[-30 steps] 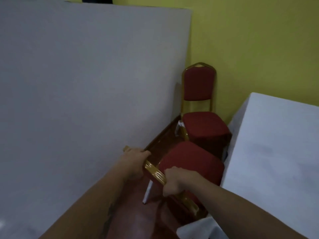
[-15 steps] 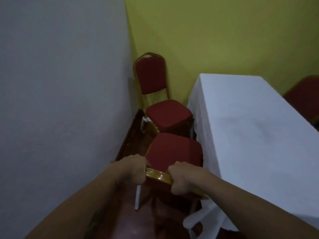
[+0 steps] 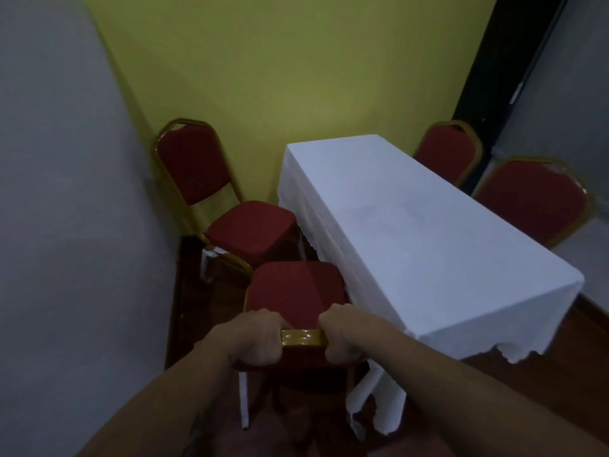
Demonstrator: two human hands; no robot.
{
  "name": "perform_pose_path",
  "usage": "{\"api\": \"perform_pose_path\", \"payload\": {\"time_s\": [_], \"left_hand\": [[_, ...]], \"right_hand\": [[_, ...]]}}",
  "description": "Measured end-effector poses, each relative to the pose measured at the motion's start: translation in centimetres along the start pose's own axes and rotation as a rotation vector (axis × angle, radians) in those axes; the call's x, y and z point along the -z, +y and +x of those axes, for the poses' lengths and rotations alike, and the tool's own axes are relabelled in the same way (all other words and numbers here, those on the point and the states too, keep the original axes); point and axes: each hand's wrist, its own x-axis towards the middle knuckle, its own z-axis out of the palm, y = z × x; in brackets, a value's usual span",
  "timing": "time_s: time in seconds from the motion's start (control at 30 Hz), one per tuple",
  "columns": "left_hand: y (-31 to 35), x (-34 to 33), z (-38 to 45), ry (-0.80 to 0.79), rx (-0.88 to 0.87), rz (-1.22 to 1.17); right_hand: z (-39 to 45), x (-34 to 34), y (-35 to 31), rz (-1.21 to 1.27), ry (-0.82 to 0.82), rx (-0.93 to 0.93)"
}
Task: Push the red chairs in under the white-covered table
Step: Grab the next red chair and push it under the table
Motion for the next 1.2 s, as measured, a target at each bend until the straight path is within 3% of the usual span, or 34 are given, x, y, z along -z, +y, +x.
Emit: {"api": "perform_pose_path", "payload": {"time_s": [0.2,0.5,1.03,1.2], "left_hand": [[0.3,-0.7,-0.5,-0.046,-0.079,0.020],[1.3,-0.5,-0.3,-0.029,-0.090,0.024],[-1.9,-2.2,-5.5,-0.119,-0.251,0.195],[-4.6,0.0,-4.9,-0.103,-0.230,0.248]], "right_hand": [[-0.5,-1.3,-0.1,-0.030,-0.034,0.002],[-1.2,-1.6,0.3,-0.020,0.051,-0.048],[-6.5,-5.0,-8.1,0.102,0.082,-0.260],[-5.2,-4.8,-10.1,0.180,0.171,-0.314]]}}
